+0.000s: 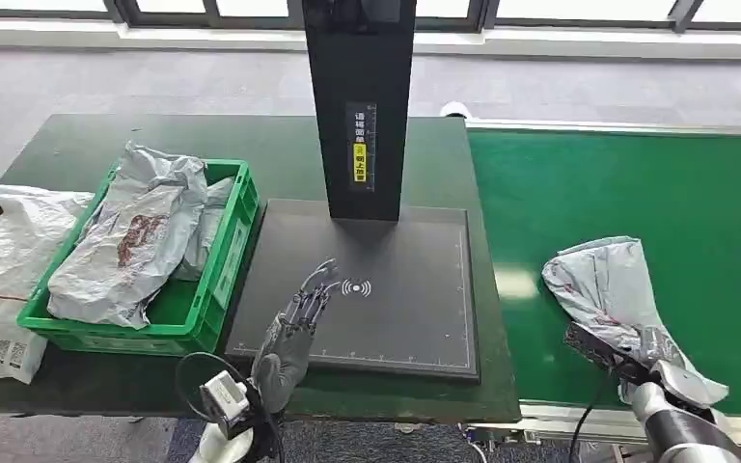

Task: Moved the parcel from conveyor to table for the left to box.

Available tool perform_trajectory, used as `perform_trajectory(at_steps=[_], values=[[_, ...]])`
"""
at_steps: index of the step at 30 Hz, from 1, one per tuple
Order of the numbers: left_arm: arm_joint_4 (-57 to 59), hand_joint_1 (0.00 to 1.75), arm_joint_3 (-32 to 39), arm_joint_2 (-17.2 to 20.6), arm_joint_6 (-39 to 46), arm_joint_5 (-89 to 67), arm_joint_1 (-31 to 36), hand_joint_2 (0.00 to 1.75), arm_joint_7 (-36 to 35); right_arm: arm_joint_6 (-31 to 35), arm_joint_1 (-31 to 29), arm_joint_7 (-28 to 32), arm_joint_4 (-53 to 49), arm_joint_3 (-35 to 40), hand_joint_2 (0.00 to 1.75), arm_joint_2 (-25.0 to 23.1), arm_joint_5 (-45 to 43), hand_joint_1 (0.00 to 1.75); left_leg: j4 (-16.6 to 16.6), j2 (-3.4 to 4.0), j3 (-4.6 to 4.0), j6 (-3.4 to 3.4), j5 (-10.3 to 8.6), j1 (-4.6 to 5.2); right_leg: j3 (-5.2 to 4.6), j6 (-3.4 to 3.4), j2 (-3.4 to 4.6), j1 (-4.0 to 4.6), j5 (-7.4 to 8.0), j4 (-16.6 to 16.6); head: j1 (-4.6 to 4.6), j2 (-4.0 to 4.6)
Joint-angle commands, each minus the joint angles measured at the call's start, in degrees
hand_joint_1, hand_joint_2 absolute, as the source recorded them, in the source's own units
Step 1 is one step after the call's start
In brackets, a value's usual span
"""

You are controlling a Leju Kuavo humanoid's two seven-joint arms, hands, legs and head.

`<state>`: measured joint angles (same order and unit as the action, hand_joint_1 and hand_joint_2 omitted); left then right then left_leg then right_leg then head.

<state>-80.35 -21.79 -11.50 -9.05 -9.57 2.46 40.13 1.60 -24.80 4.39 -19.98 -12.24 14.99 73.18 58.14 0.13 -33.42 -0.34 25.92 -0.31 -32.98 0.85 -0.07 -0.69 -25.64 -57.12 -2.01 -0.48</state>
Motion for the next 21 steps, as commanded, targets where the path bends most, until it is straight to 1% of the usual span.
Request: perform_trajectory(at_steps=[1, 3, 4, 5, 6, 7, 8, 10, 11, 12, 13, 14, 15, 16, 17, 18, 20, 21], values=[[0.7, 0.0, 1.3, 0.6, 1.2, -1.1, -0.9, 0.0, -0.1, 11.0, -4.0, 1.3, -1.7, -0.8, 1.75, -4.9, -2.4, 1.75, -0.1, 0.28, 0.03, -0.02, 0.02, 0.02, -0.08, -0.05, 0.29, -0.02, 0.05, 0.0, 0.0, 0.0], [0.4, 0.0, 1.8, 0.4, 1.6, -1.6, -1.6, 0.0, -0.1, 14.8, -4.6, 3.4, -4.4, -2.3, 1.75, -6.5, -4.5, 1.75, -0.1, 0.47, -0.05, -0.03, 0.01, 0.05, -0.22, -0.07, 0.47, -0.04, 0.12, 0.1, 0.02, 0.0], [0.4, 0.0, 1.8, 0.3, 1.7, -1.6, -1.7, 0.0, -0.1, 15.3, -4.6, 4.0, -4.8, -2.4, 1.75, -6.7, -4.8, 1.75, -0.1, 0.41, -0.12, -0.02, 0.03, 0.07, -0.26, -0.06, 0.45, -0.06, 0.09, 0.0, 0.02, 0.0], [0.1, 0.0, 2.0, 0.3, 1.7, -1.6, -2.0, 0.0, -0.1, 16.8, -4.2, 6.1, -6.9, -2.9, 1.75, -7.5, -6.2, 1.75, -0.1, 0.49, -0.14, -0.03, 0.01, 0.06, -0.3, -0.08, 0.53, -0.05, 0.13, 0.0, 0.02, 0.0], [0.0, 0.0, 2.0, 0.3, 1.8, -1.7, -2.1, 0.0, -0.1, 17.7, -3.8, 7.2, -7.9, -3.1, 1.75, -7.8, -6.9, 1.75, -0.1, 0.4, -0.21, -0.02, 0.01, 0.06, -0.37, -0.06, 0.43, -0.05, 0.11, 0.0, 0.02, 0.0], [-0.1, 0.0, 2.0, 0.3, 1.9, -1.7, -2.1, 0.0, -0.1, 18.1, -3.6, 7.6, -8.6, -3.1, 1.75, -8.1, -7.2, 1.75, -0.1, 0.42, -0.23, -0.04, -0.01, 0.04, -0.4, -0.07, 0.46, -0.03, 0.13, 0.0, 0.0, 0.0], [-0.3, 0.0, 2.1, 0.2, 2.2, -1.9, -2.3, 0.0, -0.1, 20.3, -2.8, 10.9, -11.4, -3.8, 1.75, -9.0, -9.7, 1.75, -0.1, 0.28, -0.24, -0.05, -0.02, 0.04, -0.38, -0.07, 0.32, -0.04, 0.08, 0.0, 0.0, 0.0], [-0.4, 0.0, 2.4, -0.1, 2.7, -2.3, -2.5, 0.0, -0.1, 22.4, -1.8, 16.6, -16.6, -4.2, 1.75, -10.7, -14.4, 1.75, -0.2, 0.26, -0.18, -0.06, -0.05, 0.05, -0.34, -0.09, 0.28, -0.04, 0.08, 0.1, 0.0, 0.0], [-0.5, 0.0, 2.5, -0.1, 2.8, -2.4, -2.6, 0.0, -0.1, 22.8, -1.5, 18.1, -17.7, -4.1, 1.75, -11.1, -15.3, 1.75, -0.1, 0.16, -0.27, -0.06, -0.02, 0.02, -0.37, -0.06, 0.17, -0.02, 0.05, 0.0, 0.0, 0.0], [-0.6, 0.0, 2.6, -0.2, 3.1, -2.5, -2.7, 0.0, -0.1, 23.5, -1.1, 20.3, -20.0, -3.7, 1.75, -12.0, -16.7, 1.75, -0.2, 0.3, -0.22, -0.09, -0.03, 0.05, -0.39, -0.09, 0.32, -0.05, 0.07, 0.0, 0.0, 0.0], [-1.0, 0.0, 2.7, -0.2, 3.5, -2.4, -2.9, 0.0, -0.1, 24.5, -0.2, 26.0, -23.9, -2.6, 1.75, -13.3, -20.1, 1.75, -0.1, 0.16, -0.32, -0.07, -0.02, 0.03, -0.41, -0.06, 0.19, -0.03, 0.05, 0.0, 0.02, 0.0], [-1.1, 0.0, 2.9, -0.2, 3.3, -2.4, -2.9, 0.0, -0.1, 24.0, 0.6, 24.9, -26.4, -1.5, 1.75, -14.2, -19.8, 1.75, -0.1, 0.11, -0.33, -0.07, -0.02, 0.02, -0.4, -0.05, 0.14, -0.02, 0.03, -0.1, 0.02, 0.0], [-1.0, 0.0, 3.1, -0.3, 3.5, -2.5, -2.6, 0.0, -0.1, 24.2, 2.6, 25.6, -31.8, 2.9, 1.75, -15.1, -20.6, 1.75, -0.1, 0.26, -0.29, -0.09, -0.01, 0.02, -0.43, -0.09, 0.3, -0.02, 0.05, 0.0, 0.0, 0.0], [-0.8, 0.0, 3.3, -0.4, 3.4, -2.5, -2.3, 0.0, -0.1, 24.3, 3.9, 24.6, -35.1, 6.6, 1.75, -15.5, -21.8, 1.75, -0.2, 0.31, -0.24, -0.11, -0.02, 0.03, -0.45, -0.1, 0.37, -0.03, 0.06, 0.0, 0.0, 0.0], [-0.6, 0.0, 3.5, -0.4, 3.3, -2.3, -2.0, 0.0, -0.1, 23.3, 4.9, 24.7, -37.4, 10.0, 1.75, -16.2, -23.3, 1.75, -0.1, 0.22, -0.31, -0.11, -0.03, 0.0, -0.47, -0.1, 0.27, 0.0, 0.05, 0.0, 0.0, 0.0], [-0.6, 0.0, 3.4, -0.4, 3.3, -2.2, -2.0, 0.0, -0.1, 23.4, 5.4, 24.0, -38.3, 11.2, 1.75, -16.2, -23.7, 1.75, -0.1, 0.15, -0.37, -0.1, -0.03, 0.01, -0.49, -0.08, 0.19, -0.01, 0.04, -0.1, 0.02, 0.0], [-0.4, 0.0, 3.4, -0.5, 3.0, -1.6, -1.7, 0.0, -0.1, 24.0, 8.4, 24.9, -42.7, 15.8, 1.75, -18.4, -25.7, 1.75, -0.1, 0.18, -0.35, -0.11, -0.02, -0.01, -0.48, -0.12, 0.22, 0.02, 0.02, -0.1, 0.0, 0.0], [-0.4, 0.0, 3.4, -0.5, 3.0, -1.6, -1.7, 0.0, -0.1, 24.1, 8.6, 24.7, -43.0, 16.4, 1.75, -18.8, -25.6, 1.75, -0.1, 0.09, -0.35, -0.11, -0.02, -0.02, -0.45, -0.12, 0.14, 0.03, 0.0, -0.1, 0.0, 0.0]])
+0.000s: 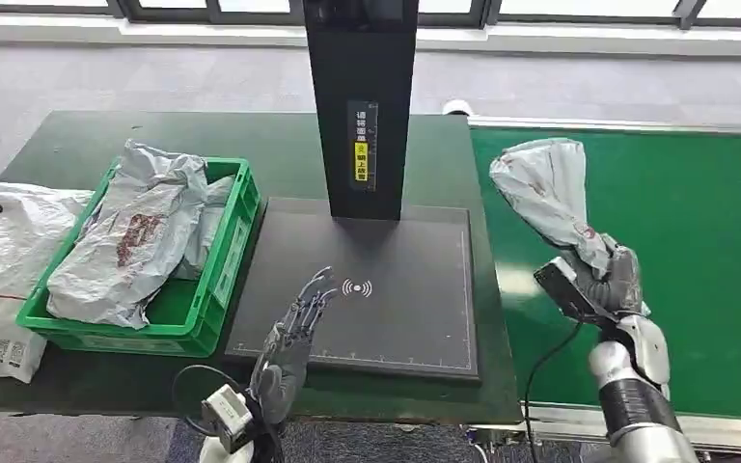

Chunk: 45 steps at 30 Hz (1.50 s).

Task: Moved the parcel from conveyor to table for the left to box.

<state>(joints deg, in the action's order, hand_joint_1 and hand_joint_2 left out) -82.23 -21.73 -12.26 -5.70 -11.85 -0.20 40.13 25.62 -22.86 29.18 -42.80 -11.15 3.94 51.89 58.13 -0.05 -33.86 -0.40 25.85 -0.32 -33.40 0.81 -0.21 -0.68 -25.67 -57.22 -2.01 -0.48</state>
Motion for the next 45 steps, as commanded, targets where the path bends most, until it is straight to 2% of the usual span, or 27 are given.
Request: perform_trajectory(at_steps=[1, 4, 6, 11, 13, 14, 17, 19, 22, 23, 27, 43, 45], values=[[1.7, 0.0, 3.3, 0.2, -0.4, 0.7, 0.9, 0.0, -0.1, 0.3, 7.1, -0.3, -20.7, 16.1, 1.75, -8.2, -4.3, 1.75, -0.1, 0.34, 0.14, -0.05, 0.04, -0.02, -0.02, -0.09, 0.35, 0.03, 0.04, 0.1, 0.0, 0.0], [2.3, 0.0, 2.6, 0.3, -0.6, 1.5, 1.3, 0.0, -0.1, -3.3, 8.1, -1.6, -21.5, 22.9, 1.75, -8.8, -3.7, 1.75, -0.1, 0.25, 0.09, -0.05, 0.02, -0.02, -0.06, -0.1, 0.25, 0.02, 0.0, 0.0, 0.0, 0.0], [2.9, 0.0, 2.4, 0.1, -0.4, 1.7, 1.7, 0.0, -0.1, -3.4, 7.3, -3.3, -19.4, 26.1, 1.75, -10.0, -2.4, 1.75, 0.0, 0.19, 0.05, -0.04, 0.03, -0.05, -0.07, -0.1, 0.18, 0.05, -0.03, 0.0, 0.0, 0.0], [3.0, 0.0, 2.3, 0.1, -0.3, 1.7, 1.8, 0.0, -0.1, -2.1, 6.4, -4.2, -17.5, 27.2, 1.75, -10.5, -2.3, 1.75, -0.1, 0.39, 0.1, -0.06, 0.01, -0.05, -0.1, -0.15, 0.39, 0.05, 0.03, 0.1, 0.0, 0.0], [3.0, 0.0, 2.3, 0.1, -0.3, 1.7, 1.8, 0.0, -0.1, -2.1, 6.4, -4.2, -17.5, 27.2, 1.75, -10.5, -2.3, 1.75, -0.1, 0.14, 0.04, -0.05, -0.01, -0.03, -0.12, -0.13, 0.15, 0.02, -0.04, 0.0, 0.0, 0.0], [3.3, 0.0, 2.5, -0.3, -0.9, 2.3, 1.9, 0.0, -0.1, -4.7, 5.7, -4.5, -15.1, 28.8, 1.75, -10.7, -3.5, 1.75, -0.1, 0.17, 0.07, -0.05, -0.03, -0.01, -0.1, -0.14, 0.15, 0.0, -0.03, 0.0, 0.0, 0.0], [4.8, 0.0, 3.5, -1.5, -2.3, 3.6, 2.5, 0.0, -0.1, -5.5, 3.0, -6.8, -3.5, 32.3, 1.75, -14.2, -2.9, 1.75, -0.1, 0.2, 0.12, -0.06, 0.0, -0.07, 0.0, -0.13, 0.17, 0.06, -0.01, 0.1, 0.0, 0.0], [6.4, 0.0, 5.0, -2.3, -2.8, 4.5, 3.0, 0.0, -0.1, -3.5, -1.7, -7.1, 7.5, 32.6, 1.75, -16.6, -4.3, 1.75, -0.2, 0.4, 0.2, -0.06, 0.0, -0.06, 0.03, -0.14, 0.38, 0.05, 0.05, 0.1, 0.02, 0.0], [6.9, 0.0, 5.9, -2.6, -2.2, 5.0, 3.2, 0.0, -0.1, -3.1, -6.9, -6.9, 16.8, 30.8, 1.75, -17.2, -6.7, 1.75, -0.1, 0.42, 0.16, -0.08, 0.0, -0.03, -0.07, -0.17, 0.43, 0.03, 0.06, 0.0, 0.0, 0.0], [4.9, 0.0, 6.8, -3.2, -1.5, 6.8, 2.2, 0.0, -0.1, -0.6, -8.9, -8.6, 20.4, 29.1, 1.75, -16.9, -7.0, 0.0, -0.2, 0.42, 0.18, -0.09, -0.06, -0.04, -0.06, -0.2, 0.45, 0.04, 0.11, 0.1, 0.0, 0.0], [4.9, 0.0, 7.2, -3.2, -0.6, 6.5, 1.8, 0.0, -0.1, 0.5, -9.2, -6.5, 21.5, 27.8, 1.75, -16.4, -7.5, 0.0, -0.1, 0.12, 0.04, -0.15, -0.1, -0.03, -0.09, -0.16, 0.1, 0.02, 0.01, 0.0, 0.0, 0.0], [4.7, 0.0, 9.9, -4.0, 2.1, 8.9, 1.8, 0.0, -0.1, -0.9, -8.0, -4.5, 20.1, 24.8, 1.75, -15.9, -9.3, 0.0, -0.1, 0.07, 0.0, -0.17, -0.13, -0.01, -0.16, -0.22, 0.08, 0.01, 0.07, 0.0, 0.0, 0.0], [5.2, 0.0, 10.5, -4.8, 5.3, 8.5, 1.6, 0.0, -0.1, -1.3, -7.6, -4.0, 19.9, 23.9, 1.75, -16.1, -10.1, 0.0, -0.1, 0.11, 0.02, -0.16, -0.13, -0.02, -0.14, -0.22, 0.12, 0.02, 0.09, 0.1, 0.0, 0.0]])
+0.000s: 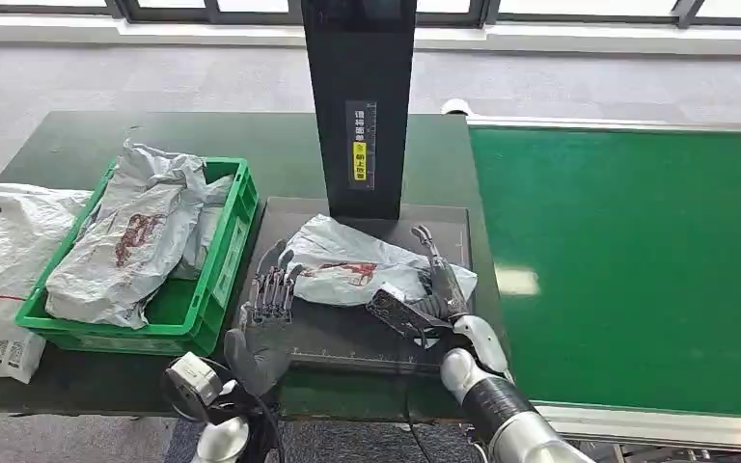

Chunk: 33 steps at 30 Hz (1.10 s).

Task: Moved the parcel from conveyor to table for the left to box.

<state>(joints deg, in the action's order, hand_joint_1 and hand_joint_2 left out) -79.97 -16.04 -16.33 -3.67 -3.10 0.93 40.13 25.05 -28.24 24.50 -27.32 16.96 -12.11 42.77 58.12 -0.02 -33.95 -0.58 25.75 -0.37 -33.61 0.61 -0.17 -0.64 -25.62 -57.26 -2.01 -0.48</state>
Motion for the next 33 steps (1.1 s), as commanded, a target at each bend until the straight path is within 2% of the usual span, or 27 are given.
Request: perform_trajectory(at_steps=[1, 5, 9, 12, 14, 17, 29, 32, 33], values=[[2.6, 0.0, 4.7, -0.9, 4.1, -0.4, 0.4, 0.0, -0.1, -0.9, -1.9, 1.2, 4.1, -4.5, 1.75, -0.1, -1.4, 0.0, -0.1, 0.06, 0.08, 0.01, -0.01, 0.03, 0.06, -0.01, 0.06, -0.02, 0.02, 0.1, 0.0, 0.0], [-0.1, 0.0, 4.3, -1.4, 11.5, -1.0, -1.2, 0.0, -3.0, -0.6, 1.6, 6.2, -0.2, -6.9, 1.75, -0.1, -4.0, 0.0, -0.1, 0.01, 0.12, 0.01, 0.01, 0.01, 0.12, -0.02, 0.02, 0.0, -0.01, 0.1, 0.0, 0.0], [-0.2, 0.0, 1.9, -0.5, 18.1, -4.1, -0.4, 0.0, -3.7, -4.2, 6.8, 9.7, -9.5, -7.5, 1.75, -0.3, -6.8, 0.0, -0.2, -0.02, 0.16, 0.0, 0.0, 0.01, 0.18, -0.04, -0.01, 0.0, -0.01, 0.2, 0.0, 0.0], [0.9, 0.0, 0.2, 0.0, 22.7, -8.9, 1.9, 0.0, -2.8, -7.6, 14.4, 10.0, -24.1, -6.0, 1.75, 0.0, -7.8, 0.0, -0.1, -0.11, 0.06, -0.01, 0.01, -0.01, 0.1, -0.03, -0.09, 0.01, -0.04, 0.1, 0.0, 0.0], [2.4, 0.0, -0.8, 0.8, 22.8, -10.3, 4.0, 0.0, -3.5, -9.8, 18.9, 9.6, -33.3, -4.4, 1.75, 0.5, -8.1, 0.0, -0.1, -0.24, 0.05, -0.01, 0.0, -0.01, 0.11, -0.05, -0.23, 0.02, -0.08, 0.1, 0.0, 0.0], [5.1, 0.0, -2.7, 1.5, 22.3, -13.2, 6.3, 0.0, -3.6, -11.0, 22.7, 7.3, -41.4, -3.0, 1.75, 1.0, -7.2, 0.0, 0.0, -0.28, -0.06, -0.01, -0.03, 0.02, -0.03, -0.02, -0.27, -0.01, -0.1, 0.0, 0.0, 0.0], [8.5, 0.0, -4.8, 0.7, 16.3, -16.1, 8.9, 0.0, -5.0, -10.4, 30.0, 4.1, -50.1, -7.0, 1.75, 1.0, -4.4, 0.0, -0.1, -0.28, 0.04, 0.01, -0.04, 0.04, 0.07, -0.03, -0.27, -0.04, -0.11, 0.1, 0.0, 0.0], [10.1, 0.0, -6.1, 1.1, 15.2, -18.1, 9.7, 0.0, -6.0, -10.6, 30.4, 3.9, -49.9, -8.1, 1.75, 0.6, -4.3, 0.0, -0.1, -0.18, 0.06, 0.01, -0.02, 0.02, 0.05, -0.03, -0.17, -0.01, -0.08, 0.1, 0.0, 0.0], [12.3, 0.0, -8.7, 2.3, 14.1, -23.0, 11.0, 0.0, -7.6, -10.5, 30.8, 4.5, -50.7, -8.3, 1.75, 0.6, -4.2, 0.0, -0.1, -0.18, 0.04, 0.0, -0.03, 0.05, 0.02, -0.02, -0.15, -0.04, -0.08, 0.1, 0.0, 0.0]])
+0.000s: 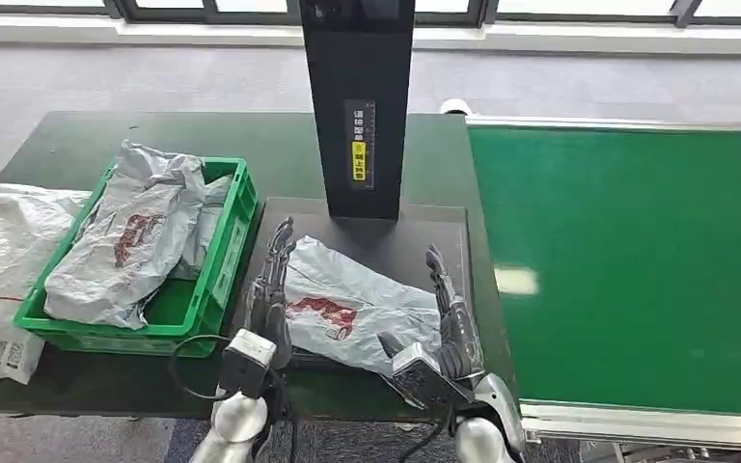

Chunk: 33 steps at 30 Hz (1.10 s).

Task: Moved the parcel from conveyor to table for the left to box.

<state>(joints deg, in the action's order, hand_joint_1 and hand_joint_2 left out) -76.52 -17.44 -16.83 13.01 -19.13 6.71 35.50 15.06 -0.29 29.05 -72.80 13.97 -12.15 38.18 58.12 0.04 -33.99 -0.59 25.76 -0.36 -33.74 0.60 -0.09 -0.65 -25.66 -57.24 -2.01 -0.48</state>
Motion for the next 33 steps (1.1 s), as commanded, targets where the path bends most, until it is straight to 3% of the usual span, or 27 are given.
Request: perform_trajectory(at_steps=[1, 5, 8, 9, 13, 18, 29, 30, 33], values=[[10.0, 0.0, -7.4, 2.5, -1.9, -8.7, 5.6, 0.0, -3.3, -0.4, 3.4, 0.5, -6.3, -5.5, 1.75, 0.6, 0.2, 0.0, -0.2, -0.27, 0.13, 0.02, -0.06, 0.0, 0.22, -0.02, -0.25, 0.0, -0.04, 0.2, 0.0, 0.0], [10.6, 0.0, -7.2, 2.2, -1.8, -9.0, 5.8, 0.0, -3.0, -0.6, 3.6, 0.5, -6.9, -5.5, 1.75, 0.6, 0.2, 0.0, -0.1, -0.16, 0.07, 0.02, -0.04, 0.02, 0.15, 0.0, -0.18, -0.02, -0.02, 0.1, 0.0, 0.0], [16.2, 0.0, -10.8, 2.8, 2.3, -26.2, 9.0, 0.0, -9.0, -0.7, 5.2, 2.0, -11.3, -5.4, 1.75, 0.6, -0.1, 0.0, -0.1, -0.12, 0.09, 0.02, -0.04, 0.03, 0.14, -0.01, -0.13, -0.03, -0.02, 0.1, 0.0, 0.0], [19.8, 0.0, -11.2, 2.1, 4.0, -30.8, 10.4, 1.75, -9.9, -1.1, 6.2, 2.7, -13.8, -5.1, 1.75, 0.8, -0.4, 0.0, -0.1, -0.17, 0.06, 0.01, -0.04, 0.02, 0.13, -0.02, -0.19, -0.01, -0.03, 0.1, 0.0, 0.0], [32.4, 0.0, -13.6, 0.7, 6.1, -43.2, 15.0, 1.75, -15.3, -2.3, 7.9, 5.8, -19.2, -3.1, 1.75, 1.4, -2.6, 0.0, -0.1, -0.34, 0.09, 0.03, -0.08, 0.06, 0.21, 0.0, -0.4, -0.05, -0.05, 0.1, 0.0, 0.0], [47.7, 0.0, -14.2, -0.1, 6.9, -47.8, 18.9, 1.75, -18.7, -2.7, 7.2, 7.8, -20.2, 0.9, 1.75, 3.2, -4.0, 0.0, -0.1, -0.13, 0.17, 0.02, -0.04, 0.04, 0.23, -0.02, -0.14, -0.03, 0.01, 0.1, 0.0, 0.0], [48.9, 0.0, -13.3, 0.4, 6.9, -50.2, 18.9, 1.75, -22.6, -2.6, 7.2, 9.3, -20.7, 2.3, 1.75, 4.1, -5.0, 0.0, -0.1, 0.07, 0.14, 0.01, 0.01, 0.01, 0.17, -0.03, 0.06, 0.0, 0.03, 0.1, 0.0, 0.0], [48.4, 1.75, -12.4, 0.6, 8.4, -50.3, 18.8, 1.75, -22.2, -2.4, 7.6, 9.7, -21.5, 2.5, 1.75, 4.3, -5.4, 0.0, -0.1, 0.05, 0.16, 0.01, 0.0, -0.01, 0.2, -0.03, 0.05, 0.01, 0.04, 0.1, 0.0, 0.0], [47.7, 1.75, -11.4, 1.0, 9.8, -51.4, 18.9, 1.75, -22.0, -2.2, 7.2, 9.7, -21.8, 2.7, 1.75, 4.8, -6.0, 0.0, -0.1, 0.05, 0.16, 0.01, -0.03, 0.01, 0.21, -0.04, 0.03, -0.01, 0.05, 0.1, 0.0, 0.0]])
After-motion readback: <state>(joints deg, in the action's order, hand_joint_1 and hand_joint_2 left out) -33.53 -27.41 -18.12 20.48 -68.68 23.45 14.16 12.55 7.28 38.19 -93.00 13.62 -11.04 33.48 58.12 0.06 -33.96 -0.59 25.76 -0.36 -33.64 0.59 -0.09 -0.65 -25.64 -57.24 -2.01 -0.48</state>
